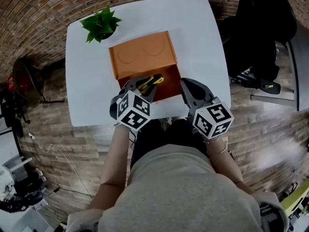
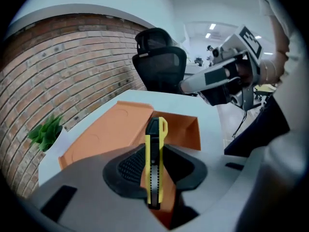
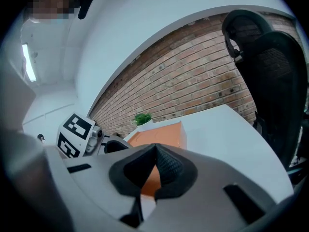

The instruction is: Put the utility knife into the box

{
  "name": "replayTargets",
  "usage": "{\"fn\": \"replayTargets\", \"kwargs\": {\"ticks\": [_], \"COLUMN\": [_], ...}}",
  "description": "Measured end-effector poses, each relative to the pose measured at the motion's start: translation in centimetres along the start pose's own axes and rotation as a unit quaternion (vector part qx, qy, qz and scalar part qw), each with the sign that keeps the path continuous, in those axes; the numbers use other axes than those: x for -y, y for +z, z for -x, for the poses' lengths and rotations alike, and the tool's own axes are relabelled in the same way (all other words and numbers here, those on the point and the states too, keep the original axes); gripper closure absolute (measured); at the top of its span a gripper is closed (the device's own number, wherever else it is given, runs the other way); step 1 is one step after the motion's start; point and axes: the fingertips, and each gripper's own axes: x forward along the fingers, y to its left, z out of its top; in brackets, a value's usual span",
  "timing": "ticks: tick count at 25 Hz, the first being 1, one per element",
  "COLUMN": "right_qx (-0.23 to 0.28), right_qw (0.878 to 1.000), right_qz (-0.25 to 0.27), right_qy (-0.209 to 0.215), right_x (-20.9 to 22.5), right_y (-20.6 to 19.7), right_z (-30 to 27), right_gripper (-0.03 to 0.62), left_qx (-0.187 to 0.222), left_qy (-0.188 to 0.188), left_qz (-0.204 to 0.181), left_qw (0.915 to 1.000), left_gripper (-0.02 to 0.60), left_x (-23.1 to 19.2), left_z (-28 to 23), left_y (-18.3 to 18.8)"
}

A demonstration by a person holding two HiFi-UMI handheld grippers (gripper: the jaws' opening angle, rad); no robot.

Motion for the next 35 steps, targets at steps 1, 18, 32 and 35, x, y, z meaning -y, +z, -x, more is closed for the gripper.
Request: {"fn": "replayTargets", "kwargs": {"ticks": [1, 18, 32, 35], "right_qx": [-0.001, 0.007, -0.003, 0.0], "right_qw": [1.0, 0.999, 0.999, 1.0], "right_qz": [-0.003, -0.038, -0.031, -0.024], "right_qy": [-0.002, -0.03, -0.017, -0.016], "right_x": [0.2, 2.5, 1.7, 1.5], "right_y": [-0.2, -1.2, -1.7, -1.3], "right_z": [0.1, 0.9, 1.2, 1.3], "right_gripper": [0.595, 0.595, 0.595, 0.595], "left_qx": [-0.008, -0.096, -0.082, -0.075], "left_qy": [-0.005, -0.095, -0.106, -0.107], "left_qz": [-0.009, -0.049, -0.048, -0.055], "left_qw": [0.9999, 0.9897, 0.9898, 0.9899], "left_gripper": [0.471, 0.469, 0.469, 0.469], "left_x": [0.2, 2.3, 2.9, 3.1], "left_z": [-0.5, -5.9, -5.8, -5.3], "left_y": [-0.1, -2.0, -1.8, -1.6]}}
